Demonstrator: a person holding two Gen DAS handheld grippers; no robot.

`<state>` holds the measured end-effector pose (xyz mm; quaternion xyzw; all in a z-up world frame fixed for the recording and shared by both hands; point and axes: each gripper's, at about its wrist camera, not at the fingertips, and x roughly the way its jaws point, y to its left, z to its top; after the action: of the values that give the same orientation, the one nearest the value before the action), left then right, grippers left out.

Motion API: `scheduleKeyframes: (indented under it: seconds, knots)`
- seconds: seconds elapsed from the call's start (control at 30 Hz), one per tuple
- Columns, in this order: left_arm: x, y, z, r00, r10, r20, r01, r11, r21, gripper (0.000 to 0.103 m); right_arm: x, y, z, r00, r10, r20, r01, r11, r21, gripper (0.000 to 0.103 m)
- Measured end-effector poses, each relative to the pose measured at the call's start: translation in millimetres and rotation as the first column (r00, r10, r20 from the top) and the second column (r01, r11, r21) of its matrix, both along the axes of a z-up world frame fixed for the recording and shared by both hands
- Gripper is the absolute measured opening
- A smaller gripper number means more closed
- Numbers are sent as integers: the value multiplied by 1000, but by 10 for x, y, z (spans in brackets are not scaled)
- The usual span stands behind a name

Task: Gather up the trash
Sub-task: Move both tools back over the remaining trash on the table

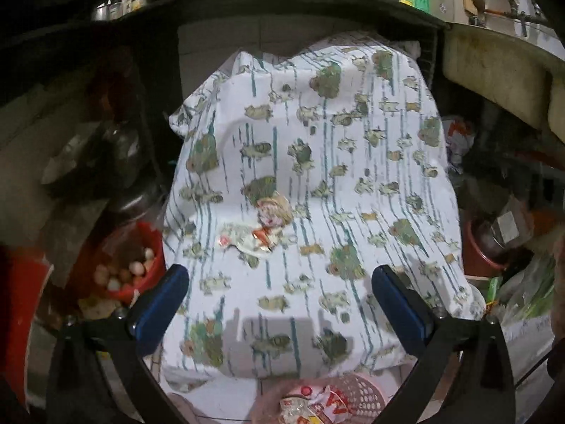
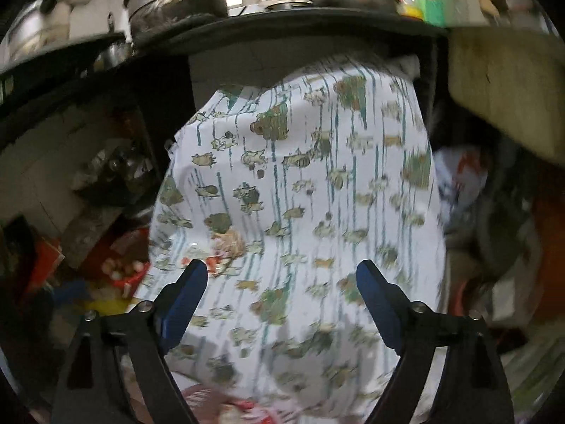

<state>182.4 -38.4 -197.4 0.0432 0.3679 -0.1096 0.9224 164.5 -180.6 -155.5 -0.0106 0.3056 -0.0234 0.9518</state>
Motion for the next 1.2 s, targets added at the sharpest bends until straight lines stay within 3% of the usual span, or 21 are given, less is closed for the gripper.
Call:
scheduleKeyframes:
  seconds: [0.17,0.33,0.4,0.57,0.7,0.83,0.97,1.07,1.2]
  knots:
    - [411,-5,93,995,-67,-69,68,998,13,103,227,12,-111,1000,-5,-15,5,999,-54,89]
    - [638,200,283,999,39,-9,-39,999,8,103,415,-87,-363,998,-32,-48,32,999,-18,89]
    - [757,258,377,997,76,5,-76,997,-35,103,476,-145,-476,995,-66,-74,67,998,6,89]
    - [1244,335,571,995,97,-29,-100,989,-111,103,580,-334,-611,983,-112,-144,128,985,111,89]
    - [1589,221,650,996,84,-17,-85,994,-72,103,633,-424,-657,976,-145,-163,167,978,129,89]
    - [1786,79,494,998,11,-55,-14,998,-59,103,686,-460,-688,973,-156,-172,179,976,127,89]
    - [1735,50,210,998,-18,-58,21,998,56,103,825,-431,-776,967,-154,-203,175,981,88,89]
    - [1795,146,25,993,8,-119,4,995,100,103,923,-375,-812,966,-147,-212,165,984,73,89]
    - [1768,468,-51,986,20,-167,-3,995,101,103,1058,-211,-823,969,-103,-225,117,992,47,89]
